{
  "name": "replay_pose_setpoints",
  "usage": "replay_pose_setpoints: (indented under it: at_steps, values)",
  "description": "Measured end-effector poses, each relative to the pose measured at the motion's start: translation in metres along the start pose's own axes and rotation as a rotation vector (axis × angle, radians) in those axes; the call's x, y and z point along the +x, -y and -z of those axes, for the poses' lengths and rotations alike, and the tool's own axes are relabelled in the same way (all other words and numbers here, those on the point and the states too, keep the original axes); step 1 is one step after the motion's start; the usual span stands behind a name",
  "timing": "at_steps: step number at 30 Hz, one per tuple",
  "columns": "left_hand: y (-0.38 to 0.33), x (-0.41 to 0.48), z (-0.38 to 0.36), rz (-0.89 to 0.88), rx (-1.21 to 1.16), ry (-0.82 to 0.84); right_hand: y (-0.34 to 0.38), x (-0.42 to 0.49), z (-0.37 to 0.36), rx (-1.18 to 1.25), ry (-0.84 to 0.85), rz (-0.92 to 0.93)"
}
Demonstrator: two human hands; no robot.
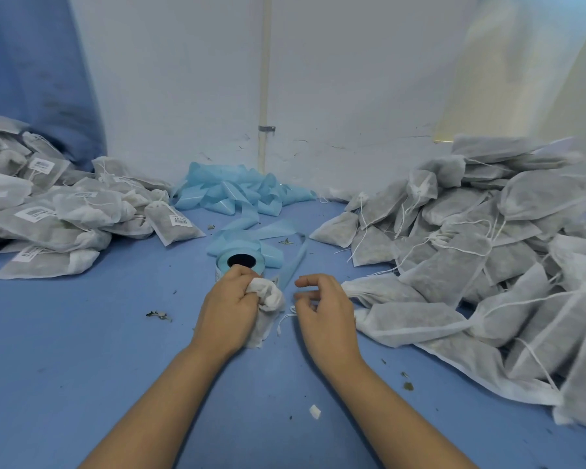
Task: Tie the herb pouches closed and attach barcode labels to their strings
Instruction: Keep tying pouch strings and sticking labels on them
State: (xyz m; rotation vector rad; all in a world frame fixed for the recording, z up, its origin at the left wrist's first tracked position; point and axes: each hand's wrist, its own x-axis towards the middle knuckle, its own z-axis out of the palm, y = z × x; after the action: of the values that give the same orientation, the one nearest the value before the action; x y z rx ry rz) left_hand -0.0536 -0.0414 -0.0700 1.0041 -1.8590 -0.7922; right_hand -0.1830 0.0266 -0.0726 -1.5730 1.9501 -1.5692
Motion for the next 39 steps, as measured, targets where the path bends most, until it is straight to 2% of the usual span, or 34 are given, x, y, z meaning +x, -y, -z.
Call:
replay_pose_setpoints:
  at_steps: [5,9,13,18,24,29,39]
  values:
    - [-0.006,-0.001,0.006,0.131,-0.371,0.069,-0.002,0.002,0.000,0.029,0.070,-0.013]
    - [-0.009,-0.003,0.000,0.172,-0.487,0.164,-0.003,0.002,0.003,0.068,0.087,-0.007]
    - [-0.013,-0.006,-0.006,0.146,-0.511,0.209,-0.003,0.004,0.006,0.205,0.084,-0.049]
    - [-0.011,-0.005,-0.005,0.128,-0.555,0.247,-0.005,0.006,0.006,0.257,0.036,-0.103]
    - [-0.009,-0.004,-0.003,0.061,-0.439,0.051,-0.006,0.007,0.004,0.238,0.026,-0.113]
    - [-0.011,-0.004,0.000,0.088,-0.462,0.097,-0.005,0.008,0.005,0.330,-0.004,-0.185]
    - [-0.013,-0.005,-0.001,0.122,-0.517,0.113,-0.006,0.010,0.007,0.453,0.056,-0.227]
